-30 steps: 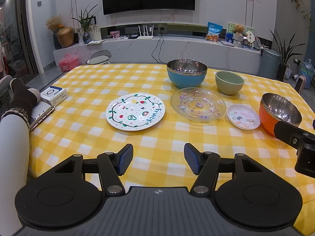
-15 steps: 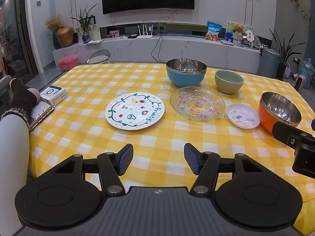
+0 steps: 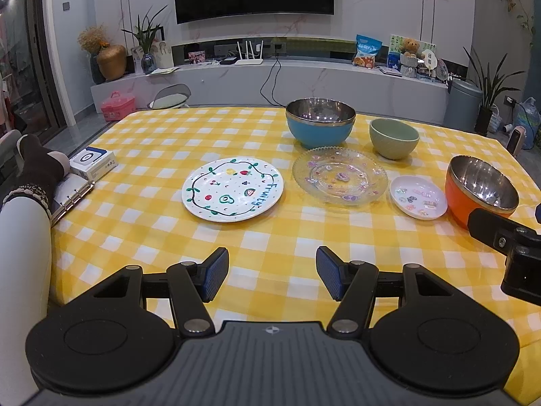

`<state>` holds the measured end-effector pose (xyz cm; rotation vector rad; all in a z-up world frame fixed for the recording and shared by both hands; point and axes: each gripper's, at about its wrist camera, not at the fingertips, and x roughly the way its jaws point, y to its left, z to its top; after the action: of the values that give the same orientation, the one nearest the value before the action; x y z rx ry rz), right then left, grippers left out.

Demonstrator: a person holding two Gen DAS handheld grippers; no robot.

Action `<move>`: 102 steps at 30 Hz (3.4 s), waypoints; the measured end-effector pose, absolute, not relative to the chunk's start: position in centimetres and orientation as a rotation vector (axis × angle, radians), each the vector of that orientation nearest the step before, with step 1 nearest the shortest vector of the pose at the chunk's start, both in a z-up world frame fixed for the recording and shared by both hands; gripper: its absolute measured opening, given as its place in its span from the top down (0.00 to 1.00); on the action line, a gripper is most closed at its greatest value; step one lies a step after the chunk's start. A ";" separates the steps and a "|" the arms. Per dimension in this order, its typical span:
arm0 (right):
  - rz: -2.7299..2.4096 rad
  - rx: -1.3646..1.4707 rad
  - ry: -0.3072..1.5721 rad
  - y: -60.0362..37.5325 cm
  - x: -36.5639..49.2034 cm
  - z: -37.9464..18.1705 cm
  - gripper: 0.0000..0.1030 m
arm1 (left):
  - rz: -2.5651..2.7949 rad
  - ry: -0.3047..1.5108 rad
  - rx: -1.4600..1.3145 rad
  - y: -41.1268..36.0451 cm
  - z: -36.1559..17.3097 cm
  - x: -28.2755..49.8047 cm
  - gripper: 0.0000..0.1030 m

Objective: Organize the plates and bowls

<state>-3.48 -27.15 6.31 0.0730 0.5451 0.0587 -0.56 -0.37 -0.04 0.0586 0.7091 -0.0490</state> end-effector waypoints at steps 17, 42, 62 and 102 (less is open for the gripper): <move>0.053 0.069 0.554 -27.2 -3.4 6.1 0.02 | -0.057 0.712 0.065 -0.4 0.0 -0.6 0.31; 0.067 0.059 0.576 -27.1 -3.1 5.6 0.02 | -0.066 0.732 0.055 -0.4 0.1 -0.2 0.31; 0.134 0.222 0.672 -21.4 3.8 3.6 0.02 | -0.107 0.728 0.214 4.3 3.0 10.5 0.43; 0.286 0.541 0.782 -16.4 15.2 -4.7 0.70 | -0.025 0.854 -0.117 13.0 -5.9 20.7 0.43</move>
<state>15.16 -16.40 -4.71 0.5408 0.7818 0.2864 20.68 13.03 -5.87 -0.1166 0.8542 -0.0247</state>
